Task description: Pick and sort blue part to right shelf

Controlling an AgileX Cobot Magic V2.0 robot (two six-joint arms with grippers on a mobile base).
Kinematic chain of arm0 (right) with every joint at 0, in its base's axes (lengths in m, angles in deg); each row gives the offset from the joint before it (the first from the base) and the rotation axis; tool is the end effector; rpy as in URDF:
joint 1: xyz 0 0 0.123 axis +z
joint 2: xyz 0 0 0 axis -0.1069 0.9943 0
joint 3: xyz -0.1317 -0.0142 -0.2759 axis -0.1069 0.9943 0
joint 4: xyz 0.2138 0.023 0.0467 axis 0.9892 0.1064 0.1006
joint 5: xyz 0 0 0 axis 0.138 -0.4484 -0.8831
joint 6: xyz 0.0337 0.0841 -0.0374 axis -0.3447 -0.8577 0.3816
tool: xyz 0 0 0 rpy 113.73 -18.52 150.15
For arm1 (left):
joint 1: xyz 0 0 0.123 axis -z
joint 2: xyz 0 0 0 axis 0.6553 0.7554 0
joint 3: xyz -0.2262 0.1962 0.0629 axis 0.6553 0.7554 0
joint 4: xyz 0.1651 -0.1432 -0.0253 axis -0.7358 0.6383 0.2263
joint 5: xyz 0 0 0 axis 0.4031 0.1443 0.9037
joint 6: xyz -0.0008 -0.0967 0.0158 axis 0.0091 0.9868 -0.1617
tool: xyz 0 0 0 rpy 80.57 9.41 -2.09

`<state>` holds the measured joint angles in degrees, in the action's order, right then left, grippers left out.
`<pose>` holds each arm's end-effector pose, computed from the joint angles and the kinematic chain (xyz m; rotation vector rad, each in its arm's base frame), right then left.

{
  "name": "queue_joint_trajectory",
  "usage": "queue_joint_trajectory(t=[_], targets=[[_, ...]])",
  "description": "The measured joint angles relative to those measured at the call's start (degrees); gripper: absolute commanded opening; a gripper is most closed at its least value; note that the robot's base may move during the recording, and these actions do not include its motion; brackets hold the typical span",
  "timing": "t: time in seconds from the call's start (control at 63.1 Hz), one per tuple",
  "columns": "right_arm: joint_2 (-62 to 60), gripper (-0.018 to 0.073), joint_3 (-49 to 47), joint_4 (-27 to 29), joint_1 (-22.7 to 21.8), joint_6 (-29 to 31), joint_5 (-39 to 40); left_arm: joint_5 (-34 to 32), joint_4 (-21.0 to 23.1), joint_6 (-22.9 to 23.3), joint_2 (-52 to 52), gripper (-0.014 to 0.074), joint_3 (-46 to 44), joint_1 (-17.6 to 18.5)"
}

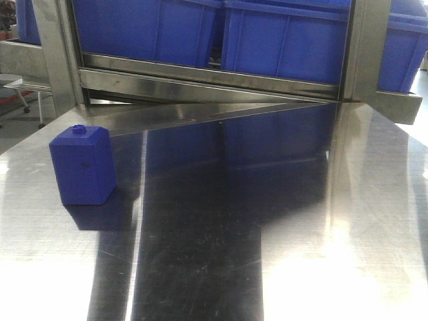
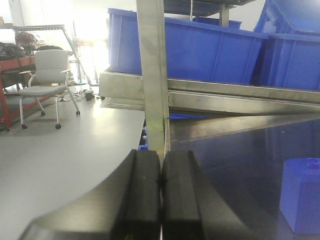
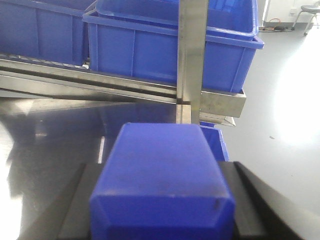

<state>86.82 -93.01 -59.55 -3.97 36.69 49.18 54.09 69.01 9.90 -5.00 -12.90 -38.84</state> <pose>0.0234 0.0025 0.2999 0.0068 1.6698 0.0877 0.0096 -0.0004 0.2108 0.0704 1.4850 0.0173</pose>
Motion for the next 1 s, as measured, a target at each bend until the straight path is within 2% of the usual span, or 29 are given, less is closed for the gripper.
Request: queue_joint_trajectory(t=[0.206, 0.412, 0.634, 0.998], targets=[[0.0, 0.0393, 0.0, 0.0, 0.0, 0.0, 0.0, -1.3, 3.4, 0.0, 0.0, 0.0134, 0.0, 0.0], [0.0, 0.0393, 0.0, 0.0, 0.0, 0.0, 0.0, 0.0, 4.1, 0.0, 0.0, 0.0134, -0.9, 0.0], [0.0, 0.0393, 0.0, 0.0, 0.0, 0.0, 0.0, 3.7, 2.8, 0.0, 1.4, 0.0134, -7.8, 0.0], [0.0, 0.0393, 0.0, 0.0, 0.0, 0.0, 0.0, 4.7, 2.6, 0.0, 13.6, 0.0134, -18.5, 0.0]])
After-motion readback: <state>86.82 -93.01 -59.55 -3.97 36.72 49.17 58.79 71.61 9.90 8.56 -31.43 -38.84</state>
